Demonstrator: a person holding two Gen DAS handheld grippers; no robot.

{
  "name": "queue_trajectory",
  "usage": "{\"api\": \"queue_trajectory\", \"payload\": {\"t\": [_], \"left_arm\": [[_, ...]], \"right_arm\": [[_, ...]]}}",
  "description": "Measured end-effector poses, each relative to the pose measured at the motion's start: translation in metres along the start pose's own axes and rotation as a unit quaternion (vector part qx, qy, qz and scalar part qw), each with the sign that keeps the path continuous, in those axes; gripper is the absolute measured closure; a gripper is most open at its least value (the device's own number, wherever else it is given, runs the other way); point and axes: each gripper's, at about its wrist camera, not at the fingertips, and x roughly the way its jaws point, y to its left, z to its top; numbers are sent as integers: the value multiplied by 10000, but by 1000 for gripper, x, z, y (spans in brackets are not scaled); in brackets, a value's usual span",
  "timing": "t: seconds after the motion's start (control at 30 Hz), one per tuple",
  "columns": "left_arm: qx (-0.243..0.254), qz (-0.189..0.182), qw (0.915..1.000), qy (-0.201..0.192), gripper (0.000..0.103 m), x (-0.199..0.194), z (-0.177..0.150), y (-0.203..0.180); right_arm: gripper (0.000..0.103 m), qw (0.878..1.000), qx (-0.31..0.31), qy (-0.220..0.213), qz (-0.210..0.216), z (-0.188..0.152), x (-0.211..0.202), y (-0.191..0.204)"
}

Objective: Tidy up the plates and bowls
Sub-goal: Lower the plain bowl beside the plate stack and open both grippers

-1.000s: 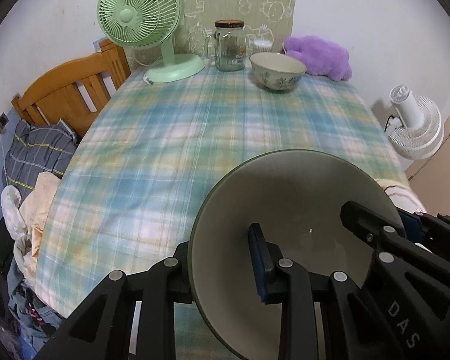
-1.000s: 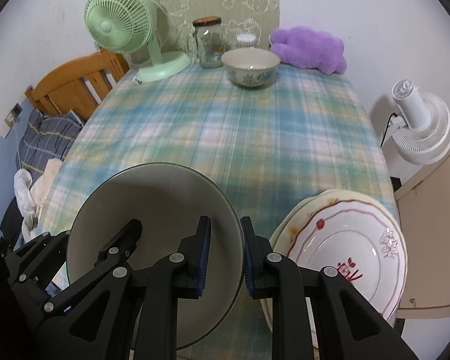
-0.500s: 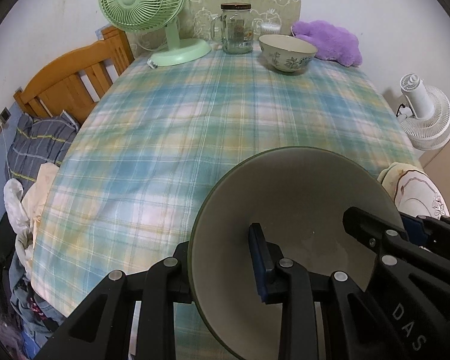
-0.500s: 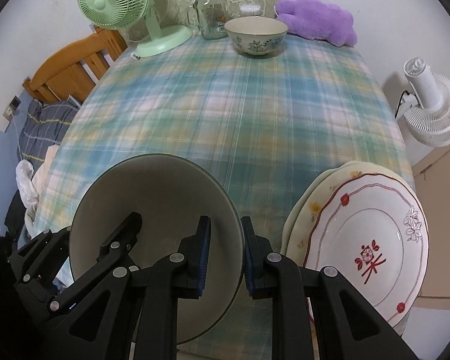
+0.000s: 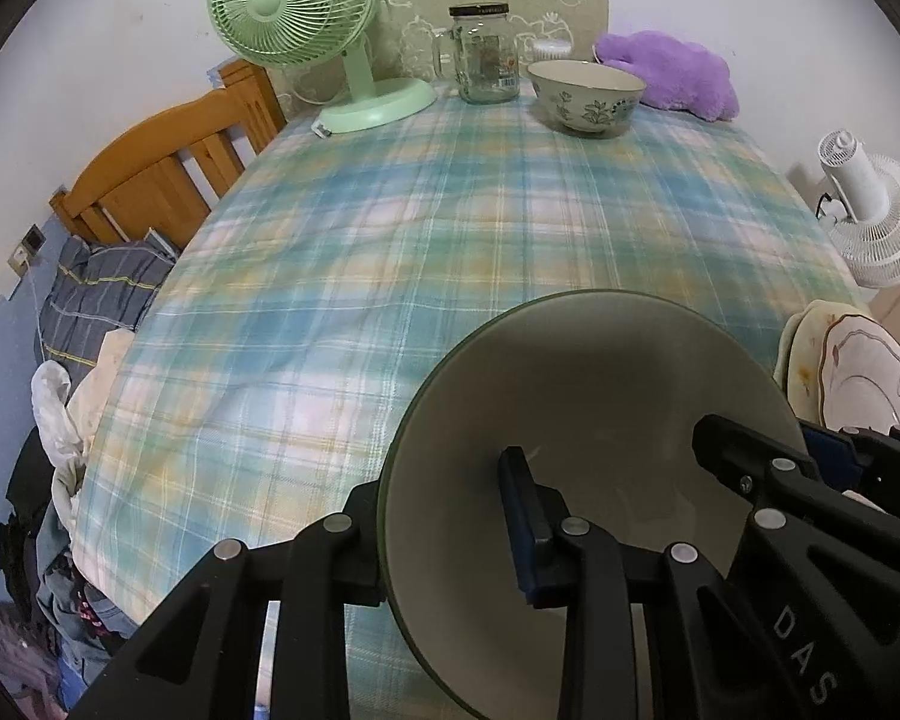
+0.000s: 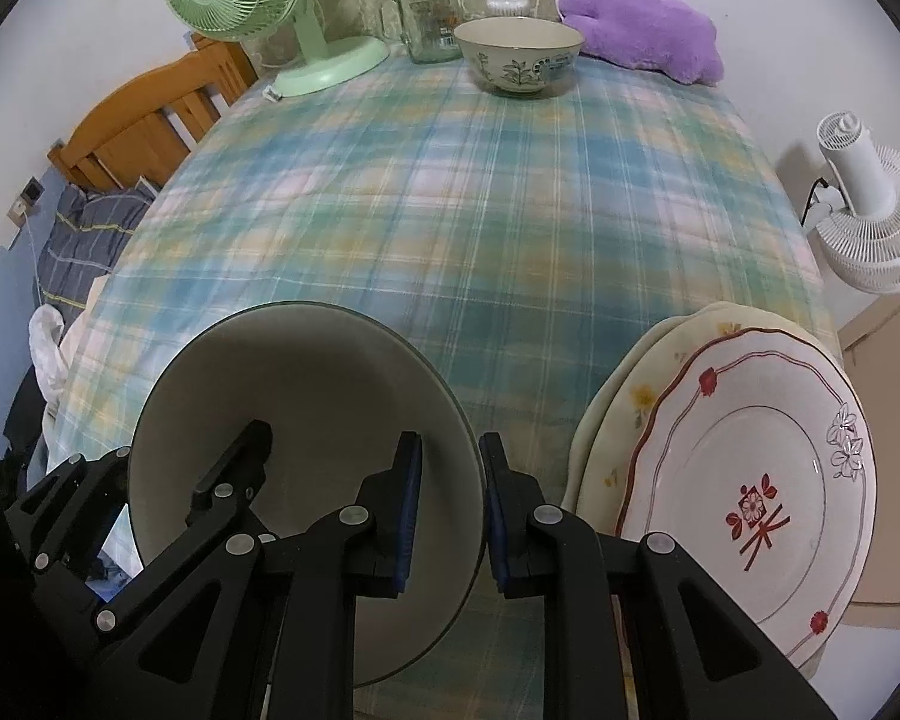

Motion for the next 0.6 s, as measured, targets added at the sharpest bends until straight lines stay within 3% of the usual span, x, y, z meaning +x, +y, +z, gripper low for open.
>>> {"api": "queue_trajectory", "payload": {"t": [0.2,0.37,0.43,0.53,0.6], "left_arm": [[-90,-56,9999,46,67,1,-1,-1],[114,-220,9994,230,62,-2,-1,-1],[245,-370,9988,221,45,-7,0,1],[348,-491,9981,127,34,-17,5,2],[418,-593,9973,86,29,-25,9,3]], "right_arm": [[80,9999,21,-83,73,-3,-2,-1],[80,9996,207,-50,183,-3,-6,-6],[80,9995,252,-63,161,-2,-9,-6],[80,9994,320,-79,60,-1,-16,-4],[74,9993,370,-80,15,0,-21,-3]]}}
